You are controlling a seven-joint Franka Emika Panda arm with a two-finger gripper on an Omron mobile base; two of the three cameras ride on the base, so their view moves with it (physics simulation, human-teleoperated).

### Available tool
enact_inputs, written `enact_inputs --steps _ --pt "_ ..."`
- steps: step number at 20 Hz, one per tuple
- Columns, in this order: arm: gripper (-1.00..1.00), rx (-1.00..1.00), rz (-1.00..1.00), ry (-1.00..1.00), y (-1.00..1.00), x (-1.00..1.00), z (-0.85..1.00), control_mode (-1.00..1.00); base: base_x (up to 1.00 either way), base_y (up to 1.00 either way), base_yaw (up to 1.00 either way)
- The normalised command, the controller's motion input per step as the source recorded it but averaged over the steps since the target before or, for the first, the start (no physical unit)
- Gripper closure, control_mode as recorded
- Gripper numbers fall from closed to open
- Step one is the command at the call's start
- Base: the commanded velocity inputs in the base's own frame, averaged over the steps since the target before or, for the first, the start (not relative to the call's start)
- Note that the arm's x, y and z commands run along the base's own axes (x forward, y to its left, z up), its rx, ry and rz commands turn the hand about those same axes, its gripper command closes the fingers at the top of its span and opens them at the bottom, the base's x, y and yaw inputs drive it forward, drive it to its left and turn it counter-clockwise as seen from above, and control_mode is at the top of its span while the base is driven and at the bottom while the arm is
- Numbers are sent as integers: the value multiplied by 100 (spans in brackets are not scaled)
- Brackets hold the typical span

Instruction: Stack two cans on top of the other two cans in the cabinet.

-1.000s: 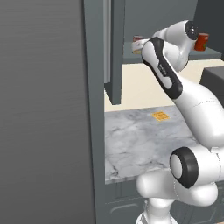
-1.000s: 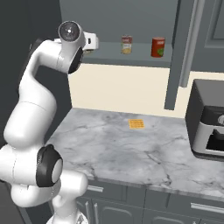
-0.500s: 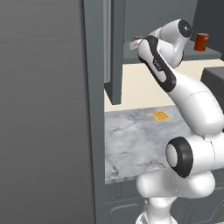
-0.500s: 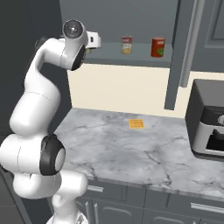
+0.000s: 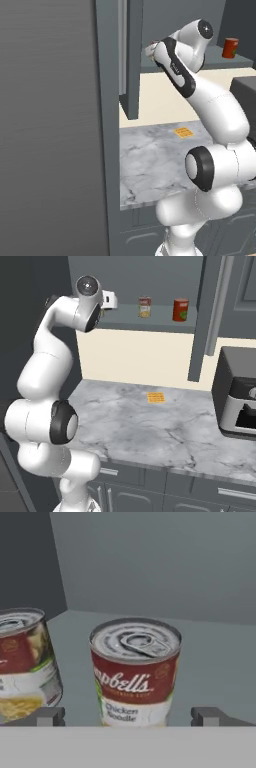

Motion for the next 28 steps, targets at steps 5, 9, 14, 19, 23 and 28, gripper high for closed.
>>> enact_inputs --steps 5,9,14,19,23,28 --pt "-100 0 0 0 0 17 -2 -100 0 0 0" --pt "-100 0 0 0 0 12 -6 -100 0 0 0" --pt "-100 0 0 0 0 15 -7 -100 0 0 0" --pt "100 0 0 0 0 6 -5 -100 0 0 0" --pt "100 0 0 -5 -3 0 -1 -100 0 0 0" --pt "100 0 1 -2 -1 -17 6 -100 0 0 0"
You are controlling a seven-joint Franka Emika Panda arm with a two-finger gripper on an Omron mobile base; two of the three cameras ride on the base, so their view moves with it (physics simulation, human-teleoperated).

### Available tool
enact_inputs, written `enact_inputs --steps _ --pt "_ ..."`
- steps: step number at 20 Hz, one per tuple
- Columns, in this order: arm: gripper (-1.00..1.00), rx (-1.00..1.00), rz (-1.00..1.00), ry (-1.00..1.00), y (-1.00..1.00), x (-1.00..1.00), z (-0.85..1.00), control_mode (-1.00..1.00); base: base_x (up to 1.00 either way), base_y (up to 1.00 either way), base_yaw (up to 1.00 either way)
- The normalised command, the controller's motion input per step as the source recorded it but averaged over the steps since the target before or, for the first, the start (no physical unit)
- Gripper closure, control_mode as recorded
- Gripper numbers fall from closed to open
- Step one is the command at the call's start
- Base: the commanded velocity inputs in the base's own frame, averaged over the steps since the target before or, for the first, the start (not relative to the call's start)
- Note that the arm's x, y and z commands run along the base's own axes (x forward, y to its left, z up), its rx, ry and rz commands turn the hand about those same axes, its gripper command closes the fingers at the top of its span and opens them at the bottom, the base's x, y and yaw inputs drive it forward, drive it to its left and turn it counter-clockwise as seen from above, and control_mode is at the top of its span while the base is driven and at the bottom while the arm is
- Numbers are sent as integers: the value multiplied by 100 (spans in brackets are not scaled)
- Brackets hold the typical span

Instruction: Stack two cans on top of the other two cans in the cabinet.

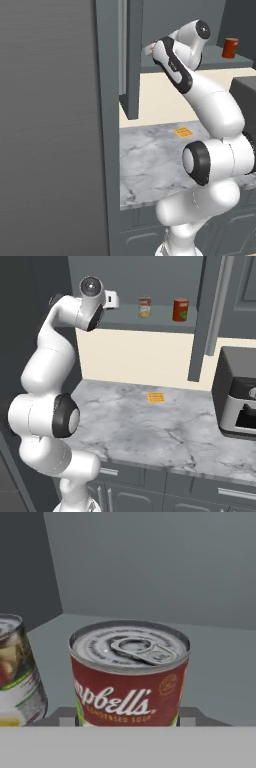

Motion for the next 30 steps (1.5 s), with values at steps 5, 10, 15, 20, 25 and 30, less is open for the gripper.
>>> enact_inputs --steps 5,10,15,20,25,30 --pt "100 1 2 -10 1 -35 28 -100 0 0 0" --pt "100 -1 1 -2 0 -12 42 -100 0 0 0" --pt "100 -1 0 -7 14 -8 29 -100 0 0 0" --pt "100 0 3 -10 20 -4 29 -100 0 0 0" --pt "100 0 3 -11 33 3 2 -100 0 0 0" --pt "100 0 8 -1 20 8 6 -100 0 0 0"
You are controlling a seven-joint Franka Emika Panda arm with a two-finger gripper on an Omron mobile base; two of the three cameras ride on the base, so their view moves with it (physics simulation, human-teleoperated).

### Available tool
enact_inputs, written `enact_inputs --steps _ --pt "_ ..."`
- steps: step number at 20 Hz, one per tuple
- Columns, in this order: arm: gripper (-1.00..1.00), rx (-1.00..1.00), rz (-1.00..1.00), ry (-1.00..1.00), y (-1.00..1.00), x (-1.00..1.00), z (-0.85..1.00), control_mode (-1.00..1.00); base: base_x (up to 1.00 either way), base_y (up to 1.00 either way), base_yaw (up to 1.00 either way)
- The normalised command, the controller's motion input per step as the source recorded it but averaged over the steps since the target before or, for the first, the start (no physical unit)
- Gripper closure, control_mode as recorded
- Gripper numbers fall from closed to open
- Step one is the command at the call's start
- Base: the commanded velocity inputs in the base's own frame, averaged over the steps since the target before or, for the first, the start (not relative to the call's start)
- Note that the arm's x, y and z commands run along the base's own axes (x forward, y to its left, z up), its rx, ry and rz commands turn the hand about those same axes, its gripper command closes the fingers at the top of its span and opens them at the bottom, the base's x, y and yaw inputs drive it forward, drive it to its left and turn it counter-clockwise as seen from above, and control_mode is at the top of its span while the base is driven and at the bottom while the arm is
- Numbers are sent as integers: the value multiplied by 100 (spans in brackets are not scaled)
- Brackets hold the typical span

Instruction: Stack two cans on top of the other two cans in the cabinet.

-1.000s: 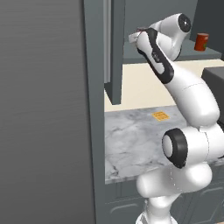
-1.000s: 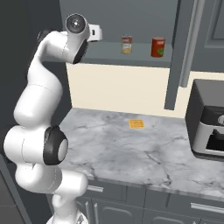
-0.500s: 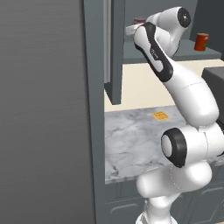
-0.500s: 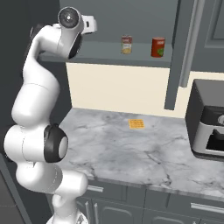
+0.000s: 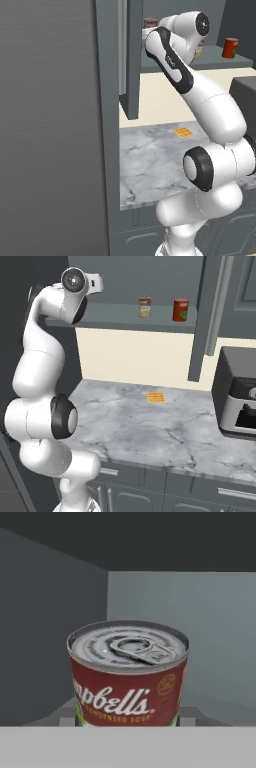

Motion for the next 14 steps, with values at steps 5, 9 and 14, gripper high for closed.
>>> enact_inputs --steps 5,9,14 --pt "100 0 8 0 24 6 3 -100 0 0 0" --pt "100 -3 6 4 14 8 13 -100 0 0 0" --pt "100 -4 4 5 16 15 1 -100 0 0 0"
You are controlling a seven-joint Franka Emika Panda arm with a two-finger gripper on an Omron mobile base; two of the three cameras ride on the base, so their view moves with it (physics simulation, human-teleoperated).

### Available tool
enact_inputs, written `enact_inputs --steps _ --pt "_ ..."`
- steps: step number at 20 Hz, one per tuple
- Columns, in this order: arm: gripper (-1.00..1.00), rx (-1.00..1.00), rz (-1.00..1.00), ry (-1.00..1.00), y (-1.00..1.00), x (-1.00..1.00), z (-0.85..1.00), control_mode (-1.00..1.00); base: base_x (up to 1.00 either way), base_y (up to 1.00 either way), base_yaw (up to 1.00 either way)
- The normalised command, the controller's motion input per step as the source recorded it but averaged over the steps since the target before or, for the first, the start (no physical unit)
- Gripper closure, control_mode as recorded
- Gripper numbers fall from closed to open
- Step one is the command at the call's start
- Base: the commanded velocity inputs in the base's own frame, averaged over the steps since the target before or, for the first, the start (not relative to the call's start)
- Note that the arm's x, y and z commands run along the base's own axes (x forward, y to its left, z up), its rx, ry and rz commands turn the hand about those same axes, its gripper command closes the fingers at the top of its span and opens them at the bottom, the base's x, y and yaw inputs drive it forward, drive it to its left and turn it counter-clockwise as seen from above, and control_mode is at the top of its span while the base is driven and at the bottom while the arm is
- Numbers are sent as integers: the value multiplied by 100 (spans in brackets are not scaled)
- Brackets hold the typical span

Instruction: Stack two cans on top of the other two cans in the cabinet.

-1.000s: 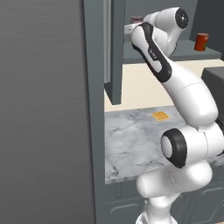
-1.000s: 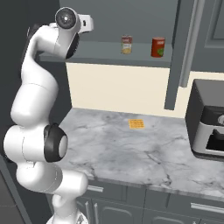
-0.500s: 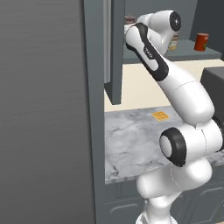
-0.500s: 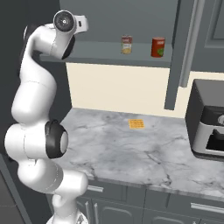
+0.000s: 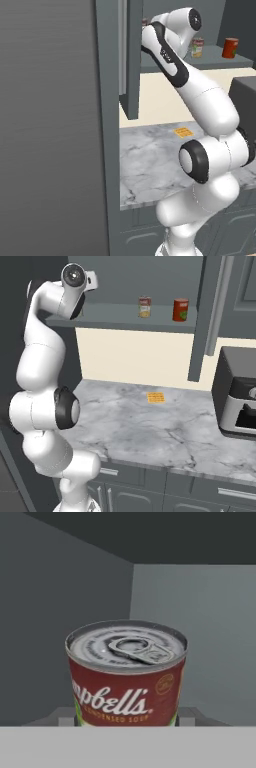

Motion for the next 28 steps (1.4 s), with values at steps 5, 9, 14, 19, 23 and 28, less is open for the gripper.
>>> enact_inputs --steps 5,9,14,19,23,28 --pt "100 -4 1 3 13 17 -1 -100 0 0 0" --pt "100 0 0 0 10 19 -2 -100 0 0 0" --pt "100 0 0 0 4 13 -1 -100 0 0 0" --pt "100 0 1 0 2 17 -9 -100 0 0 0" --pt "100 0 1 3 3 23 -10 -100 0 0 0" --pt "100 0 2 3 0 20 -6 -100 0 0 0"
